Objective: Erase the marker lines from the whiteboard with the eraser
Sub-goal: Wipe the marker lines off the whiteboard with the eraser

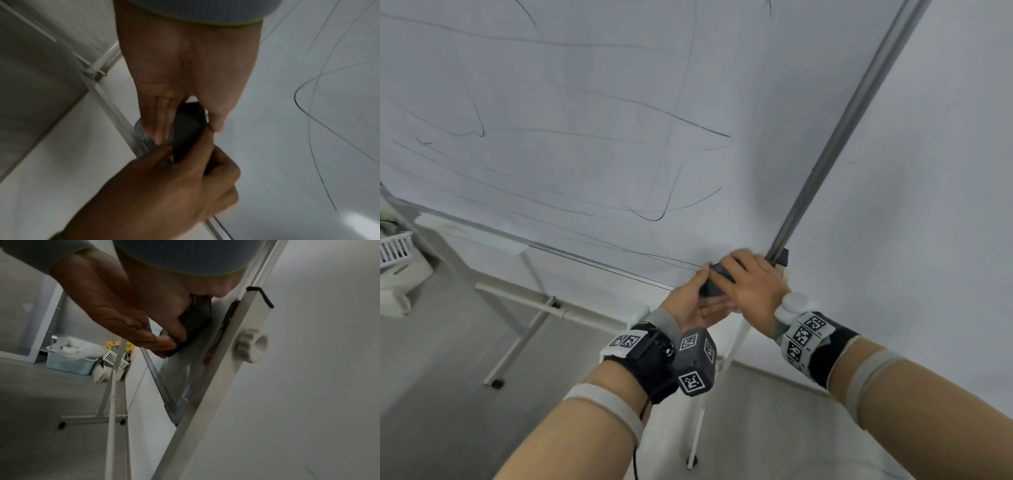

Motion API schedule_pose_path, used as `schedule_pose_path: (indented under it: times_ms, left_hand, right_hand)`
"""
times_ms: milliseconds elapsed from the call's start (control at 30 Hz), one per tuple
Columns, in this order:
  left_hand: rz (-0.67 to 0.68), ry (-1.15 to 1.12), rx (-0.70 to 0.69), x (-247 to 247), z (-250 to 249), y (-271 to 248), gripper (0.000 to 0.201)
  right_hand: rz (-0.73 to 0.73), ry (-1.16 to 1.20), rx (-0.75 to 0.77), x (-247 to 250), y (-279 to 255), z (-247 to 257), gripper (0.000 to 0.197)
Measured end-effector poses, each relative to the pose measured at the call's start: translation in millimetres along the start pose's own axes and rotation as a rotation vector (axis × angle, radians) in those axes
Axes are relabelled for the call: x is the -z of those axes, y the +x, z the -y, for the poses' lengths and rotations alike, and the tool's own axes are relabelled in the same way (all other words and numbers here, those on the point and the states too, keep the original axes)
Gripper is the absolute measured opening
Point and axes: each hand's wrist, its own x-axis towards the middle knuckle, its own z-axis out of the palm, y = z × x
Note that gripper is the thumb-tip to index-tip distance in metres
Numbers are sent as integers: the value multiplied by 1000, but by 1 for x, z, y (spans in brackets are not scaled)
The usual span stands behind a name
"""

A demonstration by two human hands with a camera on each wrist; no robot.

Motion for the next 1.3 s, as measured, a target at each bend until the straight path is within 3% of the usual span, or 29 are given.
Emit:
schedule_pose_path:
  times_ms: [100, 200, 267, 333, 433, 533, 600, 733, 800, 967, 1100, 1200, 1300]
  left_hand:
    - [-74, -76, -58, -11, -2, 1, 56]
    - [-127, -115, -134, -19, -6, -4, 46]
    - [-149, -54, -181, -28, -5, -10, 40]
    - [-183, -10, -287, -37, -7, -13, 43]
    - [-303, 236, -549, -53, -10, -15, 67]
    - [-456, 473, -684, -57, -4, -14, 56]
    - [-521, 425, -614, -42, 7, -1, 53]
    - [-615, -20, -303, 0, 20, 24, 56]
    - [-666, -123, -227, 12, 17, 25, 58]
    - [-582, -187, -347, -1, 11, 24, 63]
    - [-590, -148, -433, -21, 9, 29, 96]
    - [-618, -193, -402, -10, 1, 33, 78]
    - [-636, -246, -225, 21, -3, 36, 54]
  right_hand:
    - [-87, 153, -76, 1, -9, -3, 59]
    - [-390, 283, -186, 23, -20, -12, 38]
    - [-619, 349, -442, 45, -25, -24, 32]
    - [-730, 539, -712, 58, -19, -41, 38]
    - [-552, 827, -824, 60, -5, -54, 27]
    - [-402, 955, -873, 44, -1, -41, 12]
    - [-400, 950, -898, 31, -5, -33, 14]
    - [-416, 949, -921, 12, -8, -29, 14]
    - [-405, 971, -916, 11, -9, -26, 17]
    - [-422, 996, -917, 12, -11, -24, 20]
    - [-424, 1001, -899, 8, -10, -27, 20]
    - [-416, 1011, -898, 5, -5, -28, 18]
    - [-428, 1026, -896, 2, -6, -27, 18]
